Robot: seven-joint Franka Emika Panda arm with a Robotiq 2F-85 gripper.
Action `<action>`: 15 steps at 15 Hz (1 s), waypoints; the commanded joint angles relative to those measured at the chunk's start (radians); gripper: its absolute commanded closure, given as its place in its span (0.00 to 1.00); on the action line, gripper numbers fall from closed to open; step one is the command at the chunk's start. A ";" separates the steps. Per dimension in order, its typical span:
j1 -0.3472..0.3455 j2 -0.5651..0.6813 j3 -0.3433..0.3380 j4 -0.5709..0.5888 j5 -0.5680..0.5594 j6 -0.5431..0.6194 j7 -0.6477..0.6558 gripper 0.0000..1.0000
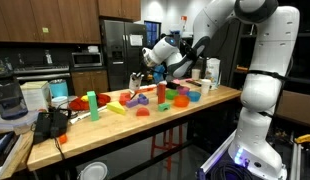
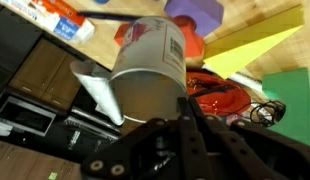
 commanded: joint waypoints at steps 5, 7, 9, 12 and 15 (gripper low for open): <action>-0.015 0.001 -0.055 0.273 -0.322 0.070 0.300 0.99; -0.009 -0.001 -0.050 0.309 -0.377 0.033 0.403 0.99; -0.001 -0.002 -0.042 0.320 -0.457 -0.012 0.515 0.99; 0.018 -0.002 -0.022 0.320 -0.613 -0.113 0.733 0.99; 0.046 -0.001 0.008 0.299 -0.732 -0.251 0.945 0.99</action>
